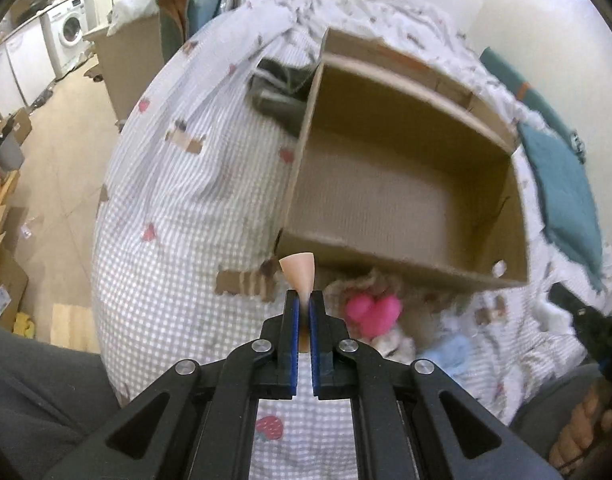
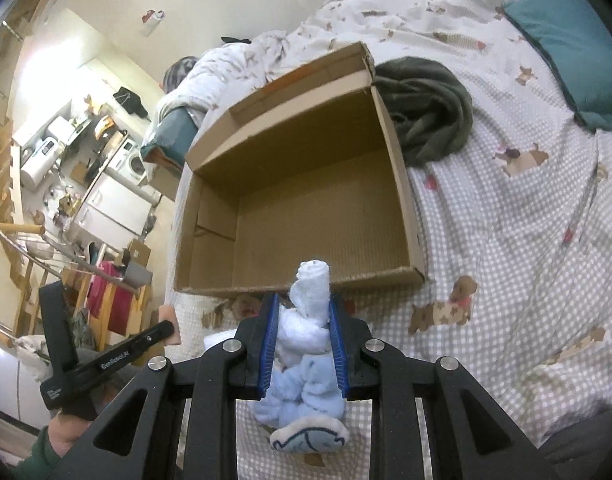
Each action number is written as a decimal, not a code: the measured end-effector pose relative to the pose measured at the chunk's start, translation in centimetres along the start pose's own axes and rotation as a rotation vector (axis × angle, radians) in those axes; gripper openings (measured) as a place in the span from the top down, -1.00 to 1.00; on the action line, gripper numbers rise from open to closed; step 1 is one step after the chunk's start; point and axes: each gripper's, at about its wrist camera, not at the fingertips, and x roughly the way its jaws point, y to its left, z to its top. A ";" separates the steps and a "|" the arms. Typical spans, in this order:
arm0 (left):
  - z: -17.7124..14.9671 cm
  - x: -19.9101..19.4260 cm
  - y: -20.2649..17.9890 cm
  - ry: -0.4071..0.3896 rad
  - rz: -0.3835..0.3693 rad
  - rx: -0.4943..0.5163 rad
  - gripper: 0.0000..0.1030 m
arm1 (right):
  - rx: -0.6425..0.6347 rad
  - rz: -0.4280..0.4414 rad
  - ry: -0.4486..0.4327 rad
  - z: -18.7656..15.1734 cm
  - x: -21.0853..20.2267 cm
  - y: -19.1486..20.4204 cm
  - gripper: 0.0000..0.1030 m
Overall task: Organize soft objects
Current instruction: 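Carry the tan cylinder and white sock over the box with both tools, then open the left tool over the box while the right tool releases the sock, then move both tools back out of the box toward the remaining toys, then grasp the light blue plush with the right tool, then grasp the crumpled white cloth with the left tool while the right tool holds the plush, then carry the white cloth and blue plush over the box with both tools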
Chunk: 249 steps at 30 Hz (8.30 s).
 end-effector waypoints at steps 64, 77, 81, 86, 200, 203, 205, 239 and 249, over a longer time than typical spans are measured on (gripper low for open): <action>7.6 9.2 -9.8 -0.070 0.133 0.312 0.80 | -0.154 -0.272 0.047 6.9 11.2 1.4 0.49; 7.6 9.6 -10.1 -0.059 0.151 0.315 -0.17 | -0.130 -0.273 0.044 7.1 11.1 1.2 0.44; 7.4 9.6 -10.2 -0.061 0.159 0.319 -0.17 | -0.099 -0.258 0.030 7.3 10.7 0.7 -0.08; 7.4 9.6 -10.2 -0.062 0.164 0.323 -0.17 | -0.086 -0.217 -0.022 7.6 9.8 0.7 -0.47; -3.4 4.8 -2.7 0.110 0.053 0.049 -0.32 | -0.195 -0.230 0.112 -5.8 5.4 4.7 0.46; -4.1 6.3 -3.7 0.144 0.069 0.080 -0.31 | -0.149 -0.234 0.097 -5.4 5.1 3.8 0.46; -4.4 7.1 -4.6 0.166 0.037 0.098 -0.32 | -0.140 -0.232 0.101 -5.4 5.3 3.7 0.46; -7.7 7.8 -4.9 0.271 -0.052 0.118 0.52 | -0.055 -0.258 0.147 -4.6 6.0 1.0 0.45; -7.0 4.9 -2.4 0.198 0.005 0.063 0.52 | -0.109 -0.272 0.171 -5.3 6.9 2.0 0.45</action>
